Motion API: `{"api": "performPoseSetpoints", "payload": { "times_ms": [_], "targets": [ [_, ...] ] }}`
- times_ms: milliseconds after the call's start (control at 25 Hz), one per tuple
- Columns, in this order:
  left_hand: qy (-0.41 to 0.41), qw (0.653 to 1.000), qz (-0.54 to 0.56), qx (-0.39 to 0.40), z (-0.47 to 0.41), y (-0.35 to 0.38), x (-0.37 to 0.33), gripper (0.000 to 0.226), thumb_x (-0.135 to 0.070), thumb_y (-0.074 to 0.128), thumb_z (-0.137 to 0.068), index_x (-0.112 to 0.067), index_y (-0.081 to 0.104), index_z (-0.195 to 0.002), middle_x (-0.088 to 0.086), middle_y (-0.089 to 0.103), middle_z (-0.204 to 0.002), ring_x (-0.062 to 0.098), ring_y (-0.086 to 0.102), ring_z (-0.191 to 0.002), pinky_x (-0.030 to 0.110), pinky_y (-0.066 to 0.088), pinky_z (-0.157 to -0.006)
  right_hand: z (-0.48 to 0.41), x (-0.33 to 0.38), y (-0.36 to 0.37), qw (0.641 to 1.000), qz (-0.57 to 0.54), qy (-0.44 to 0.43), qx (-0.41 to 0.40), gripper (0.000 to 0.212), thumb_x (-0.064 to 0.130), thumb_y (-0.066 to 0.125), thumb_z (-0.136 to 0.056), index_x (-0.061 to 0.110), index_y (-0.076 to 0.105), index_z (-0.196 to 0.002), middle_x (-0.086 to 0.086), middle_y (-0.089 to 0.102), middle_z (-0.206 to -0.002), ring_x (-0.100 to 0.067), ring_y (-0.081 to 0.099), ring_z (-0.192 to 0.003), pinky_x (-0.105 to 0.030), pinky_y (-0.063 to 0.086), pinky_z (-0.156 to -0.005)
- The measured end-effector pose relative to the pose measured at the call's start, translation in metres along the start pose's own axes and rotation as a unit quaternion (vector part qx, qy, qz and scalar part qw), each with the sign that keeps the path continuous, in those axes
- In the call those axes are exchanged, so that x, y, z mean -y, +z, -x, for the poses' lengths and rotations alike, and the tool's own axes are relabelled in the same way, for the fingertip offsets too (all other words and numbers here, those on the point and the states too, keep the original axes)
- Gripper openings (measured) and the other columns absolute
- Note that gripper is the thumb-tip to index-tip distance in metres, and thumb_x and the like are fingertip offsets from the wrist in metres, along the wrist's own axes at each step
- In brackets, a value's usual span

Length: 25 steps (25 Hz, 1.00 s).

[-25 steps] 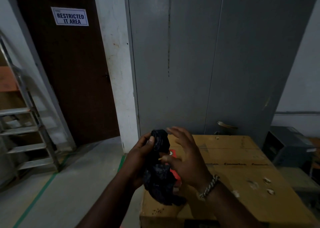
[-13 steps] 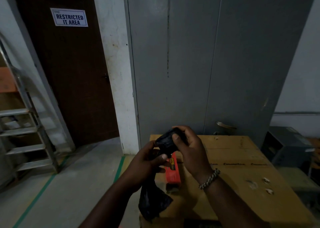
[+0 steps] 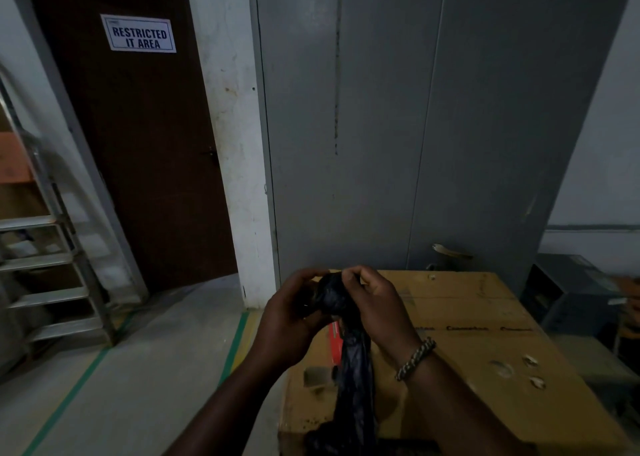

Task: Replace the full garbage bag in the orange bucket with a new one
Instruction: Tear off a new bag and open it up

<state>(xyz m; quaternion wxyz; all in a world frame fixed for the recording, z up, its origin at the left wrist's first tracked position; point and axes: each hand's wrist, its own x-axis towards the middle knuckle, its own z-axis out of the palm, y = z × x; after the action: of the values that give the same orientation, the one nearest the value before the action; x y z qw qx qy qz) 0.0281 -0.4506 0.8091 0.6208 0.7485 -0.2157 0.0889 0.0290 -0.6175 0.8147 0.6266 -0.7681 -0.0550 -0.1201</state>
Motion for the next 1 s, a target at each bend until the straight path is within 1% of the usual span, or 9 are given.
{"api": "performPoseSetpoints", "payload": {
  "times_ms": [120, 240, 320, 400, 520, 640, 760, 840, 1000],
  "targets": [
    [-0.003, 0.998, -0.017, -0.064, -0.004, 0.000, 0.001, 0.033, -0.021, 0.077, -0.085, -0.026, 0.066, -0.116, -0.007, 0.071, -0.109, 0.009, 0.068, -0.102, 0.038, 0.060, -0.085, 0.002, -0.004, 0.002, 1.000, 0.001, -0.006, 0.026, 0.020, 0.036, 0.054, -0.103, 0.030, 0.069, -0.115, 0.010, 0.074, -0.106, -0.007, 0.070, -0.099, -0.040, 0.059, -0.088],
    [-0.041, 0.995, 0.037, -0.081, -0.006, -0.001, 0.004, 0.034, -0.038, 0.068, -0.089, -0.030, 0.065, -0.122, -0.008, 0.071, -0.116, 0.008, 0.065, -0.112, 0.036, 0.055, -0.093, 0.010, -0.007, 0.006, 0.998, 0.033, -0.001, 0.053, 0.017, 0.022, 0.063, -0.099, 0.031, 0.068, -0.113, 0.005, 0.076, -0.097, -0.011, 0.072, -0.087, -0.045, 0.061, -0.082],
    [-0.074, 0.986, 0.118, -0.087, -0.008, 0.000, 0.002, 0.036, -0.040, 0.065, -0.089, -0.024, 0.067, -0.121, -0.001, 0.074, -0.114, 0.014, 0.068, -0.111, 0.036, 0.054, -0.095, 0.014, -0.010, 0.012, 0.996, 0.054, -0.002, 0.066, 0.016, 0.017, 0.065, -0.096, 0.030, 0.069, -0.105, 0.001, 0.075, -0.091, -0.015, 0.072, -0.084, -0.049, 0.060, -0.079],
    [-0.094, 0.975, 0.175, -0.095, -0.008, 0.001, -0.002, 0.034, -0.037, 0.064, -0.089, -0.016, 0.069, -0.115, 0.007, 0.075, -0.108, 0.022, 0.070, -0.107, 0.039, 0.055, -0.094, 0.018, -0.010, 0.018, 0.994, 0.064, -0.007, 0.083, 0.017, 0.018, 0.067, -0.094, 0.032, 0.069, -0.103, 0.005, 0.075, -0.096, -0.012, 0.071, -0.090, -0.049, 0.060, -0.081],
    [-0.115, 0.965, 0.206, -0.111, -0.009, -0.001, 0.000, 0.025, -0.028, 0.064, -0.093, -0.007, 0.069, -0.106, 0.016, 0.075, -0.101, 0.031, 0.072, -0.099, 0.047, 0.056, -0.092, 0.024, -0.005, 0.024, 0.992, 0.097, -0.038, 0.076, 0.040, 0.024, 0.072, -0.090, 0.042, 0.057, -0.122, 0.021, 0.068, -0.117, 0.004, 0.062, -0.109, -0.034, 0.056, -0.094],
    [-0.146, 0.958, 0.222, -0.107, -0.012, -0.009, -0.001, 0.023, -0.027, 0.068, -0.092, -0.007, 0.070, -0.102, 0.021, 0.074, -0.098, 0.039, 0.072, -0.094, 0.049, 0.058, -0.084, 0.026, 0.003, 0.025, 0.982, 0.158, -0.095, 0.035, 0.070, 0.026, 0.076, -0.087, 0.051, 0.038, -0.139, 0.028, 0.047, -0.134, 0.009, 0.048, -0.120, -0.018, 0.049, -0.095],
    [-0.136, 0.975, 0.172, -0.031, -0.010, -0.012, -0.005, 0.029, -0.034, 0.068, -0.091, -0.004, 0.067, -0.090, 0.019, 0.066, -0.076, 0.039, 0.066, -0.070, 0.043, 0.054, -0.067, 0.020, 0.008, 0.021, 0.973, 0.175, -0.146, 0.031, 0.080, 0.013, 0.077, -0.084, 0.052, 0.039, -0.143, 0.029, 0.032, -0.147, 0.006, 0.039, -0.134, -0.018, 0.046, -0.102],
    [-0.115, 0.981, 0.153, 0.014, -0.007, -0.012, -0.005, 0.036, -0.035, 0.063, -0.096, 0.001, 0.063, -0.094, 0.020, 0.061, -0.070, 0.032, 0.059, -0.061, 0.039, 0.049, -0.059, 0.015, 0.010, 0.017, 0.968, 0.181, -0.167, 0.051, 0.077, 0.008, 0.077, -0.082, 0.047, 0.047, -0.141, 0.029, 0.032, -0.151, 0.006, 0.035, -0.139, -0.020, 0.042, -0.108],
    [-0.123, 0.979, 0.161, 0.012, -0.002, -0.012, -0.012, 0.043, -0.041, 0.043, -0.104, -0.006, 0.067, -0.106, 0.018, 0.058, -0.073, 0.027, 0.051, -0.055, 0.032, 0.041, -0.052, 0.013, 0.009, 0.014, 0.976, 0.118, -0.162, 0.088, 0.070, 0.012, 0.075, -0.087, 0.040, 0.047, -0.145, 0.025, 0.048, -0.145, 0.004, 0.046, -0.134, -0.026, 0.048, -0.107]
  ]
}}
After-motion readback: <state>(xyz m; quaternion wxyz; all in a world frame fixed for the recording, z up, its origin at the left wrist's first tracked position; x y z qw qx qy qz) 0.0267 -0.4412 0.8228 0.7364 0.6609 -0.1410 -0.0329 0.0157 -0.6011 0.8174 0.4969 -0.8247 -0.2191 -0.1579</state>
